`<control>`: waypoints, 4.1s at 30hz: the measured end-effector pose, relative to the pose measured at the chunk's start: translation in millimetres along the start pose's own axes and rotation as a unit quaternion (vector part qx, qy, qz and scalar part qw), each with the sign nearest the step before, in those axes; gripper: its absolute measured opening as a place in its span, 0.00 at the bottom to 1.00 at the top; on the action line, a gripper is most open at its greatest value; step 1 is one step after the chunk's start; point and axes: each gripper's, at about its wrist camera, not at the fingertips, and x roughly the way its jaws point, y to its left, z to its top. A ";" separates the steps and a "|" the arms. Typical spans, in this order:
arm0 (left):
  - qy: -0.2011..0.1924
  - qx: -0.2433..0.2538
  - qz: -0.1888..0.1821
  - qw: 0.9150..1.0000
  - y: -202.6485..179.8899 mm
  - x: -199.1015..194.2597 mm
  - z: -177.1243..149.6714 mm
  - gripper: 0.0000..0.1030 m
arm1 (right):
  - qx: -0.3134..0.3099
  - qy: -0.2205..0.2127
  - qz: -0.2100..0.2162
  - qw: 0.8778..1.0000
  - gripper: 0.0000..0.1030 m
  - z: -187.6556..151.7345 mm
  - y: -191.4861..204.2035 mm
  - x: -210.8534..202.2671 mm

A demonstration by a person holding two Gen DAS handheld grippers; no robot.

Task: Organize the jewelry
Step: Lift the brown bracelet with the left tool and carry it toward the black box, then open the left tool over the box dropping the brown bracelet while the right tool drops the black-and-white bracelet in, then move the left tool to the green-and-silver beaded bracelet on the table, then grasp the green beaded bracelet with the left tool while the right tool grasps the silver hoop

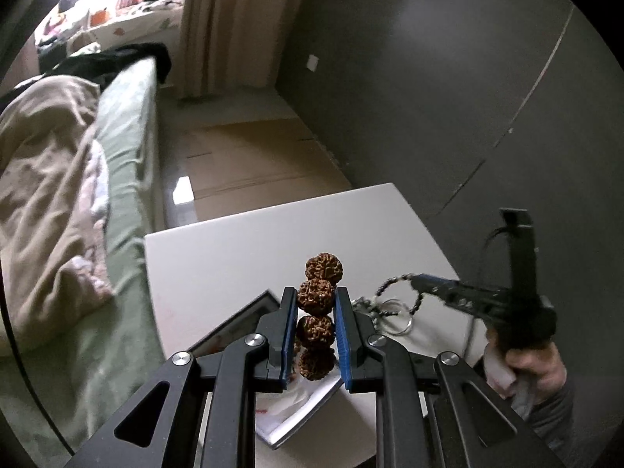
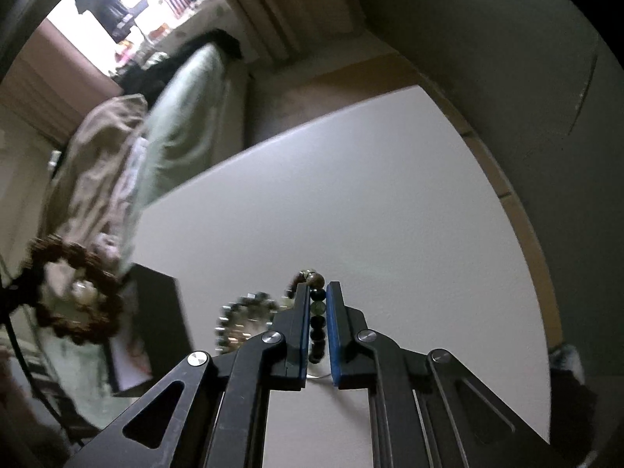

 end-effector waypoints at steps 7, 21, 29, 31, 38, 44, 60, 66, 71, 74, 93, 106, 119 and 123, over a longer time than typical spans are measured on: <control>0.014 0.005 0.015 1.000 8.6 -7.6 -11.6 0.19 | -0.007 -0.013 0.016 1.000 0.10 -2.9 15.2 -6.7; 0.080 -0.005 0.090 0.993 39.0 30.7 -20.3 0.27 | -0.025 -0.038 0.053 0.998 0.10 -3.4 39.7 -17.9; 0.030 -0.034 0.068 0.997 50.1 17.6 -10.3 0.76 | -0.039 -0.061 0.118 0.990 0.10 -3.0 59.5 -35.5; 0.029 -0.037 0.065 0.997 49.8 18.8 -8.3 0.76 | -0.043 -0.065 0.135 0.988 0.10 -2.8 65.0 -38.3; 0.026 -0.034 0.060 0.997 53.5 26.8 -4.7 0.76 | -0.068 -0.070 0.197 0.976 0.10 -6.8 101.3 -38.1; 0.032 -0.057 0.054 0.996 72.0 35.7 -8.6 0.76 | -0.094 -0.070 0.225 0.967 0.10 -14.9 129.2 -30.5; 0.019 -0.071 0.046 0.996 82.5 24.9 -9.4 0.76 | -0.044 -0.029 0.182 0.982 0.65 -13.6 117.3 6.1; 0.022 -0.057 0.041 0.997 64.5 27.5 -6.9 0.76 | -0.007 -0.040 0.158 0.987 0.65 -9.4 84.0 -6.0; 0.022 -0.040 0.037 0.998 38.2 27.5 -3.0 0.76 | 0.009 -0.051 0.143 0.988 0.65 -8.2 62.4 -23.7; 0.023 -0.029 0.033 0.999 20.8 29.9 -0.9 0.76 | 0.019 -0.051 0.127 0.990 0.65 -8.7 48.2 -30.5; 0.119 0.044 0.046 0.991 -61.0 123.2 -8.6 0.35 | 0.094 -0.026 0.083 0.992 0.65 -19.2 -52.8 -64.3; 0.167 0.057 0.073 0.982 -63.3 171.1 -10.2 0.19 | 0.099 -0.011 0.073 0.992 0.65 -23.6 -69.8 -68.0; 0.200 0.102 0.110 0.968 -69.5 176.0 -31.1 0.14 | 0.086 0.010 0.059 0.994 0.65 -21.7 -57.8 -51.3; 0.193 0.096 0.110 0.970 -68.1 179.5 -28.8 0.13 | 0.079 0.017 0.054 0.995 0.65 -21.8 -48.9 -45.2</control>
